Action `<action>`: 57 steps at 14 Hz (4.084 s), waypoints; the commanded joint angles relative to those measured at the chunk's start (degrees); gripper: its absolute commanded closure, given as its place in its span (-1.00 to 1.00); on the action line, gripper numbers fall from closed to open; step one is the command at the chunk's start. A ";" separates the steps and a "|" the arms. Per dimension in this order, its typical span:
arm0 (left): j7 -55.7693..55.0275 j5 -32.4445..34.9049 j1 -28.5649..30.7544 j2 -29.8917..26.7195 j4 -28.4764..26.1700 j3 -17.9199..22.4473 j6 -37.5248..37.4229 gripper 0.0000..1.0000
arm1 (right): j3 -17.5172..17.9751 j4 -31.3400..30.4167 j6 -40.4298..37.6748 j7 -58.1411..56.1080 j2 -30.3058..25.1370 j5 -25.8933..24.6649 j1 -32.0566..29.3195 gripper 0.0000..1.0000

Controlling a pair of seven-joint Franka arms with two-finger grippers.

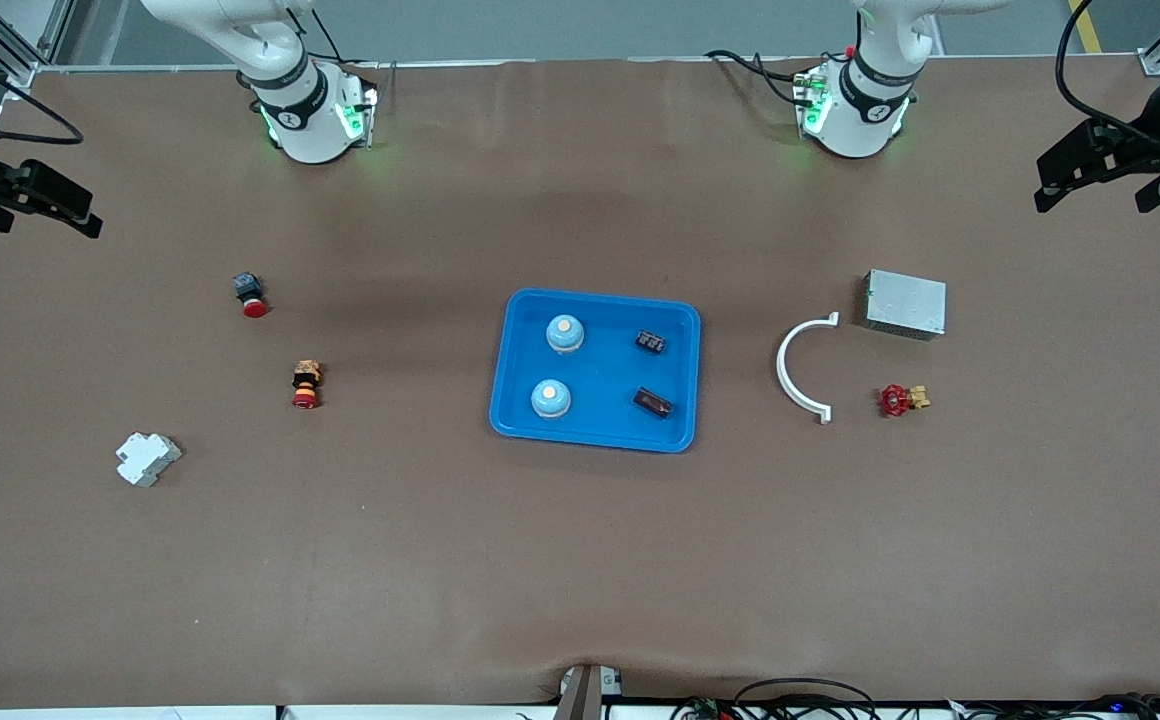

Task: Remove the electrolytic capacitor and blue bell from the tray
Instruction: 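Move the left gripper and the right gripper toward the blue tray, then grasp a brown capacitor with the left gripper while the right gripper grasps a bell, then carry the capacitor toward the red valve while the right gripper carries the bell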

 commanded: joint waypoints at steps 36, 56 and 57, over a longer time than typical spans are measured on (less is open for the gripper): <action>-80.16 8.68 -22.22 31.20 -21.28 -11.67 48.62 -0.72 | 2.17 -16.30 51.08 76.61 31.78 5.20 44.79 -1.00; -96.00 8.68 -25.47 39.03 -21.89 -11.58 56.28 0.81 | 2.17 -8.20 55.13 78.03 43.40 4.85 45.67 -1.00; -95.82 8.68 -25.21 38.86 -21.89 -11.58 56.28 1.00 | 2.17 -8.20 55.13 78.03 43.40 4.85 46.02 -0.90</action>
